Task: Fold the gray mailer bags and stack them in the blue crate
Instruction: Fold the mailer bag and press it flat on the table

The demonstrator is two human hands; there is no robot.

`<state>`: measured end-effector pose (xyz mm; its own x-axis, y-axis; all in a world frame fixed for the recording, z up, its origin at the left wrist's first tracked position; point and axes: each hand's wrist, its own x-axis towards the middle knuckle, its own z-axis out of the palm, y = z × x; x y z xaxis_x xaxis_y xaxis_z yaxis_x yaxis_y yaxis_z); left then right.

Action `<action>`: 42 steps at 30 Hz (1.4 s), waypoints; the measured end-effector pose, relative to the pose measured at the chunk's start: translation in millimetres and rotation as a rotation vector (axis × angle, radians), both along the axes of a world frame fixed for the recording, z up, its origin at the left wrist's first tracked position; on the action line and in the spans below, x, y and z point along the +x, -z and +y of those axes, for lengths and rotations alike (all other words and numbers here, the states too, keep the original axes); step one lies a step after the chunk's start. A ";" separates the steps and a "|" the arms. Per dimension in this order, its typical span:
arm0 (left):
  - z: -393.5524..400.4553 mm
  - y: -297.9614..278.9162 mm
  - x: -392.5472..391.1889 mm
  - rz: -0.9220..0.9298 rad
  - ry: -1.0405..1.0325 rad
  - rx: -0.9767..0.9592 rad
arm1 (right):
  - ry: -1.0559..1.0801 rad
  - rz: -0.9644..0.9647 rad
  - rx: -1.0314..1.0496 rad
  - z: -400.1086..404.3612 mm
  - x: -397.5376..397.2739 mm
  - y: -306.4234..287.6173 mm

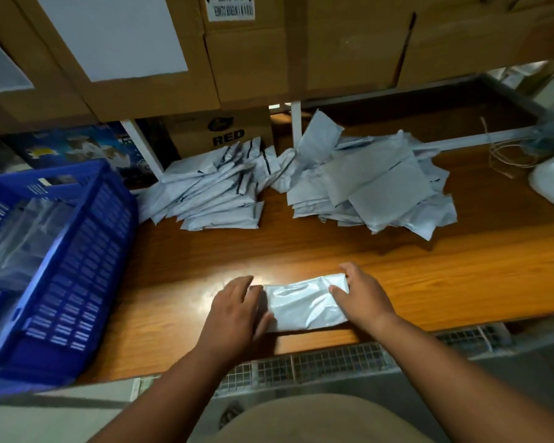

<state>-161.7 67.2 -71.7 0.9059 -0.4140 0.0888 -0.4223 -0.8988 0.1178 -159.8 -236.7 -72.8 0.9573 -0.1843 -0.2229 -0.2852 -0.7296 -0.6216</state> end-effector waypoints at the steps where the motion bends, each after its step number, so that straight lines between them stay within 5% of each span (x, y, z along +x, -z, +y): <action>1: 0.8 4.6 -11.8 0.032 -0.003 0.022 | -0.015 -0.004 -0.021 -0.5 -0.9 0.8; 9: 7.8 23.7 -33.6 0.164 -0.028 0.067 | -0.279 -0.143 -0.444 23.3 -19.6 -8.3; 14: 8.9 22.6 -20.1 0.129 -0.001 0.057 | -0.313 0.042 -0.335 25.0 -13.3 -10.9; 20: 11.6 2.8 11.0 0.063 0.066 0.057 | -0.601 0.047 -0.489 24.8 -13.2 -18.0; 25: 26.0 -13.3 15.5 0.069 0.027 -0.143 | -0.474 -0.063 -0.340 20.3 -6.6 -25.4; 29: 37.2 -37.6 28.0 0.554 -0.314 -0.924 | -0.236 -0.096 -0.008 7.8 7.1 -42.8; 31: 37.7 -42.2 35.0 0.708 -0.481 -1.144 | -0.067 -0.061 0.185 7.2 17.5 -44.6; 42: 39.3 -8.8 39.0 0.570 -0.606 -0.865 | -0.034 -0.024 -0.035 33.9 35.7 -1.9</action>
